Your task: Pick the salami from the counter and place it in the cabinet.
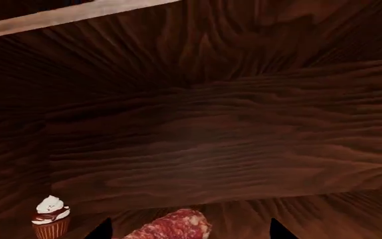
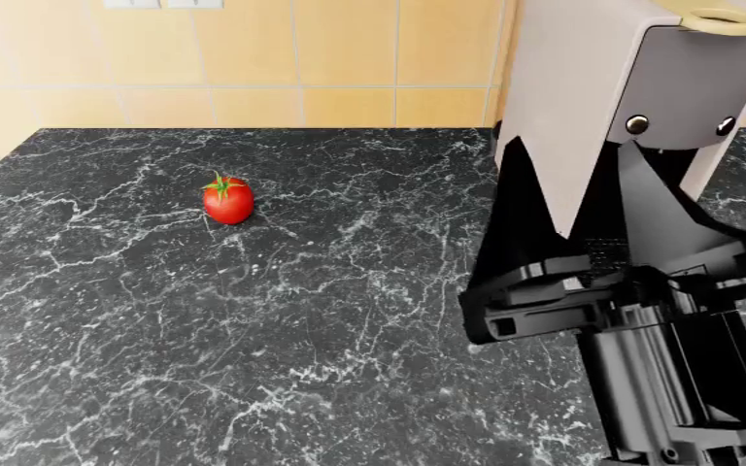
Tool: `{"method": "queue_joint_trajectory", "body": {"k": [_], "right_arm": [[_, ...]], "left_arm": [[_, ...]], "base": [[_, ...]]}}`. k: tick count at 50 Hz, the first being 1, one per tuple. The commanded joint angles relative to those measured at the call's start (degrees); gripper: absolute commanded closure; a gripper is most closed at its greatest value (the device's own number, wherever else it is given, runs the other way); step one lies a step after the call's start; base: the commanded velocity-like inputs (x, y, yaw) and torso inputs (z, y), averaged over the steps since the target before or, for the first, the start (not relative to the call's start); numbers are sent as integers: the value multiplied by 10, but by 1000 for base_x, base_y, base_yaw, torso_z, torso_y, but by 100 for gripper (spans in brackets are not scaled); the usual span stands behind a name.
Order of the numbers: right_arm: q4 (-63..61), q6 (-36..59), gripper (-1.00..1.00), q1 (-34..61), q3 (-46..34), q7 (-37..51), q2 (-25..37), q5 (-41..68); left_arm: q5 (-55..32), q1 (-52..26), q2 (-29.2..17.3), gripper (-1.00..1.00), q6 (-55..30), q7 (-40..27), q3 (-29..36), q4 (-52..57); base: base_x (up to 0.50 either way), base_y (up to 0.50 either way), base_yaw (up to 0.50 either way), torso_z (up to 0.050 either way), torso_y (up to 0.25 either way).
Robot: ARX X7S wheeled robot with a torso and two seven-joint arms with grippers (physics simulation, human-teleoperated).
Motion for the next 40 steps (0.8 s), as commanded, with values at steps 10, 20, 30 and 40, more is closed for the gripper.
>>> {"method": "queue_joint_trajectory", "body": {"k": [10,20,30,40], "right_arm": [[-25,-116,-100,108,-236,142,114,-32],[-20,-124,-100,124,-277,156,116,-48],[-7,-142,-100,119,-275,157,127,-59],[-1,-147,-100,122,-276,158,127,-64]], "left_arm": [[-3,-18,19,-100,-20,96,-53,173],[10,8,-11,-100,-195,141,-46,446],[23,83,3,-100,-378,147,-68,747],[280,72,46,-100,-396,367,-40,794]], "base": [[0,0,0,0,0],[0,0,0,0,0],[0,0,0,0,0],[0,0,0,0,0]]}}
